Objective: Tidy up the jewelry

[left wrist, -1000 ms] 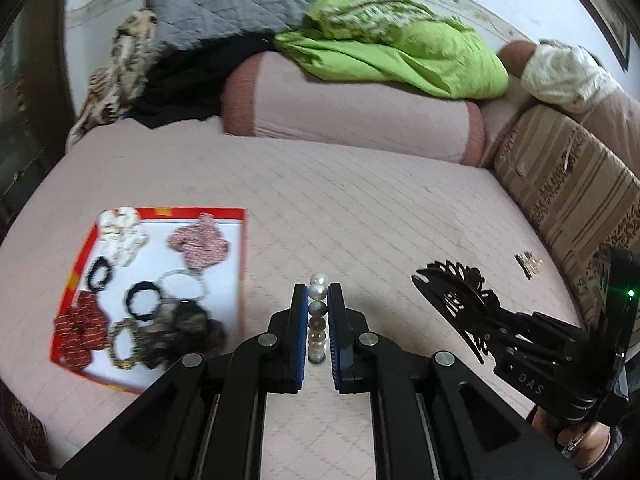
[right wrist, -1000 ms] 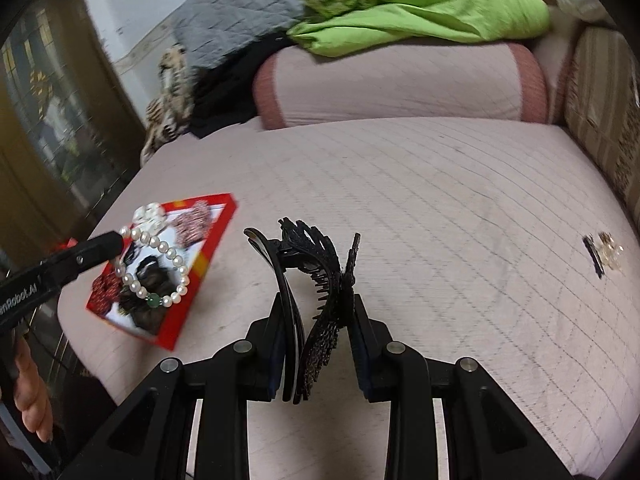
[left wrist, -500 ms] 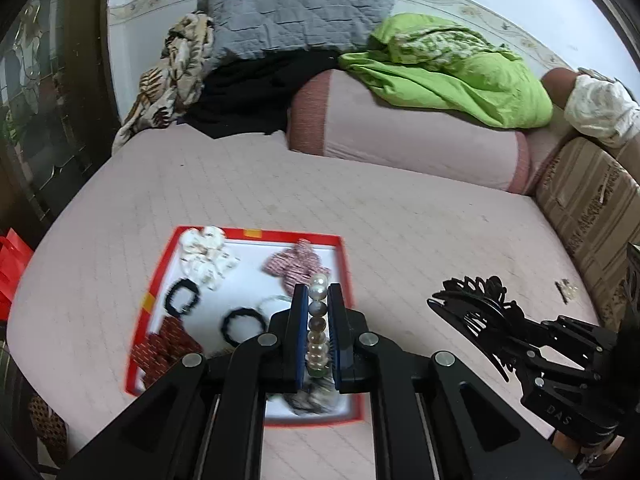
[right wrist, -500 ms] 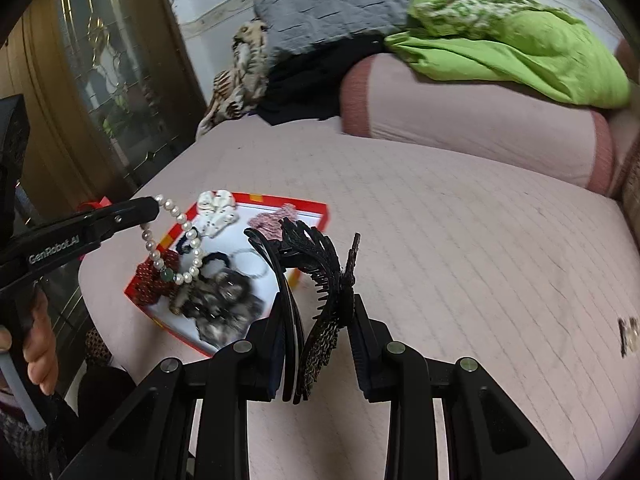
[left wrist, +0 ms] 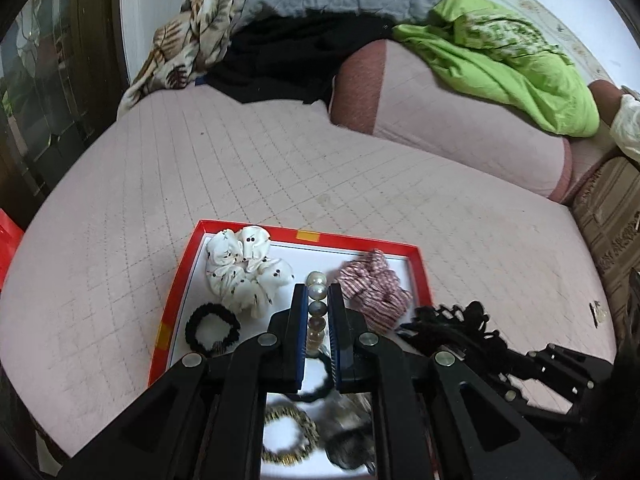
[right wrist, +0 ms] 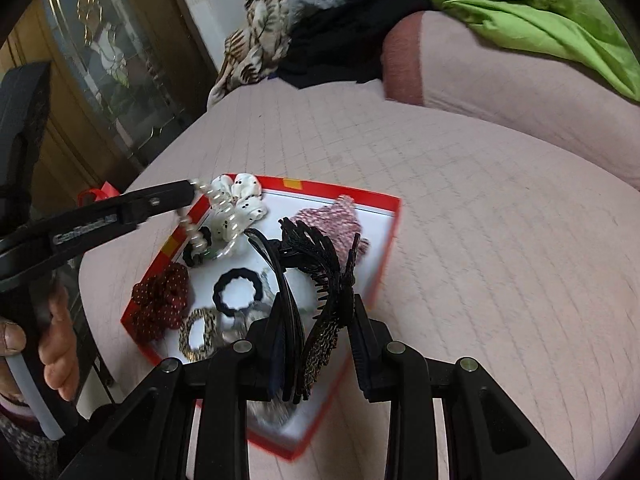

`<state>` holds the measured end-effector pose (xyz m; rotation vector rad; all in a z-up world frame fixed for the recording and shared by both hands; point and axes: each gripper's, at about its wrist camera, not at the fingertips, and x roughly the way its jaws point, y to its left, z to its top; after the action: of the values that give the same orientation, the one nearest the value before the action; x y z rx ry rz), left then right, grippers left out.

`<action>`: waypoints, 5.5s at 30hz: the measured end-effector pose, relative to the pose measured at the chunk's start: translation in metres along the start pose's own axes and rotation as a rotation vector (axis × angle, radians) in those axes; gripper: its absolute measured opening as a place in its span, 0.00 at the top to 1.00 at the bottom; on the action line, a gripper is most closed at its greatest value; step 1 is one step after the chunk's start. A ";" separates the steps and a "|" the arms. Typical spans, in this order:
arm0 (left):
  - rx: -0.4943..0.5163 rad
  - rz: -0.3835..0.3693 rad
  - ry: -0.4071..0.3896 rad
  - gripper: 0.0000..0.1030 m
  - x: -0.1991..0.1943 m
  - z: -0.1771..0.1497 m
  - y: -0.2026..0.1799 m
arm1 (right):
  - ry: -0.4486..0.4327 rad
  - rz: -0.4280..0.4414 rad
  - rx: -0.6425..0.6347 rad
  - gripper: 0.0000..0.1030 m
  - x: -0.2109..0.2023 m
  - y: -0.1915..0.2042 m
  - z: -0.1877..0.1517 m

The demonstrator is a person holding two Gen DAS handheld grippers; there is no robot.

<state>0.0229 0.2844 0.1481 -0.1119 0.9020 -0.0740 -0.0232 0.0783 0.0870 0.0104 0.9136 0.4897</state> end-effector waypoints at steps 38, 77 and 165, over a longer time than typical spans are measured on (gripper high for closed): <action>-0.041 0.047 -0.042 0.59 0.006 0.000 0.011 | 0.024 -0.022 -0.037 0.48 0.047 -0.003 0.000; -0.097 0.382 -0.477 0.00 -0.206 -0.118 -0.050 | -0.159 -0.173 0.094 0.36 -0.121 -0.014 -0.099; -0.060 0.165 -0.108 0.00 -0.098 -0.147 -0.058 | -0.121 -0.387 0.041 0.27 -0.102 -0.019 -0.108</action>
<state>-0.1537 0.2276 0.1413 -0.0963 0.8028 0.1121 -0.1497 -0.0013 0.0937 -0.0971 0.7828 0.1094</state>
